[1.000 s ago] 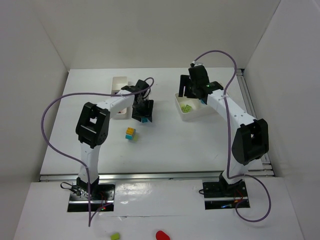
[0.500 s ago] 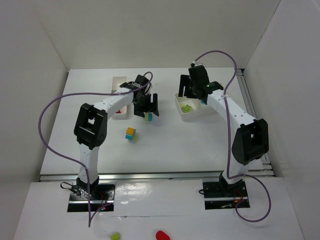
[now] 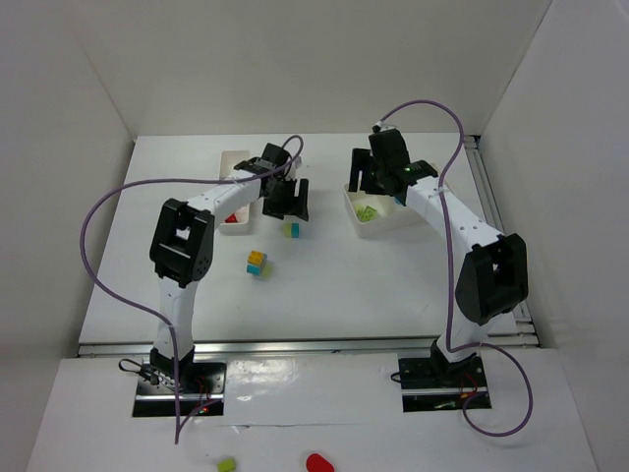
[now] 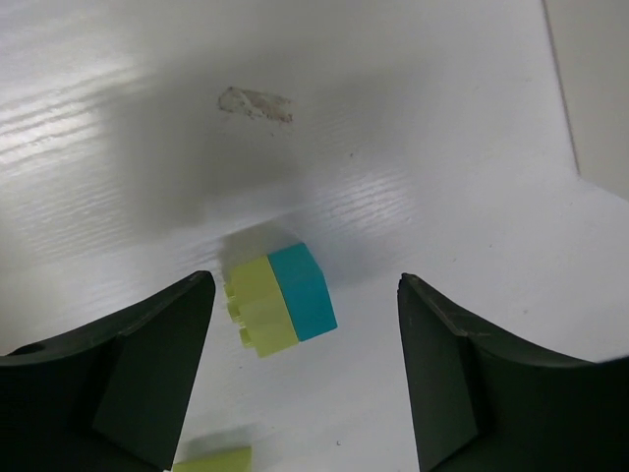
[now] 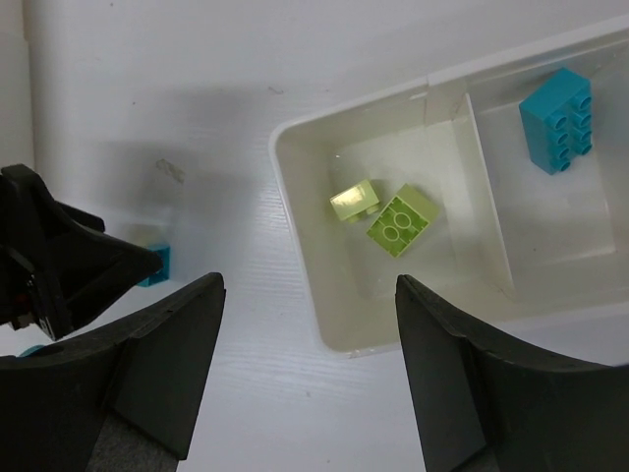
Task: Sort the legos into containers by color
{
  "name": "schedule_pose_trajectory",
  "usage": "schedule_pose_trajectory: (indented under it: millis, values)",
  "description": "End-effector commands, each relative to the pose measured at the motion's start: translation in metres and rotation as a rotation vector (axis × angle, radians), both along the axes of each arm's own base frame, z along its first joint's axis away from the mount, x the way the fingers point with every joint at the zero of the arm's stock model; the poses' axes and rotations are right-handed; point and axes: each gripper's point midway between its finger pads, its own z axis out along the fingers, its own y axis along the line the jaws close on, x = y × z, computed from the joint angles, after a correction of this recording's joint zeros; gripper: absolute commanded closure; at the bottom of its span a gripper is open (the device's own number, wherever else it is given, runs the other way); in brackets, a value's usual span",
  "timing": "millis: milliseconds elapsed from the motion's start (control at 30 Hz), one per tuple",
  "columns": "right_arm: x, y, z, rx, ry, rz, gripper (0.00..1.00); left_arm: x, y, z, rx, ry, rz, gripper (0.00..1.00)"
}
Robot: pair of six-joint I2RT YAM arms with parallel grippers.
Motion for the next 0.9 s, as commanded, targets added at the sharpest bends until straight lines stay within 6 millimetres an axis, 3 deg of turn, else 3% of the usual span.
schedule_pose_trajectory:
  millis: [0, 67, 167, 300, 400, 600, 767, 867]
  values:
    - [-0.006, 0.003, 0.011, 0.009, -0.015, 0.009, 0.22, -0.010, -0.007, -0.014, -0.031, 0.025, -0.058, 0.16]
    - [-0.006, 0.003, 0.011, 0.009, -0.015, 0.009, 0.22, -0.022, -0.007, -0.022, -0.045, 0.062, -0.059, 0.18]
    - [-0.006, 0.003, 0.011, 0.009, -0.015, 0.009, 0.22, -0.034, -0.007, -0.011, -0.073, 0.060, -0.064, 0.19]
    - [-0.006, 0.003, 0.007, 0.006, -0.007, 0.009, 0.22, -0.053, -0.006, -0.012, -0.057, 0.076, -0.076, 0.19]
    - [-0.007, 0.007, 0.007, 0.006, -0.006, 0.018, 0.22, -0.052, -0.006, -0.003, -0.032, 0.033, -0.089, 0.16]
    - [-0.009, 0.011, 0.010, 0.006, -0.006, 0.027, 0.22, -0.052, -0.004, -0.007, 0.132, -0.031, -0.121, 0.03]
    - [-0.013, 0.009, 0.008, 0.002, 0.003, 0.027, 0.22, -0.044, 0.012, -0.010, 0.297, -0.091, -0.086, 0.02]
    - [-0.013, 0.009, 0.008, 0.002, 0.003, 0.027, 0.21, -0.048, 0.002, -0.015, 0.252, -0.061, -0.116, 0.04]
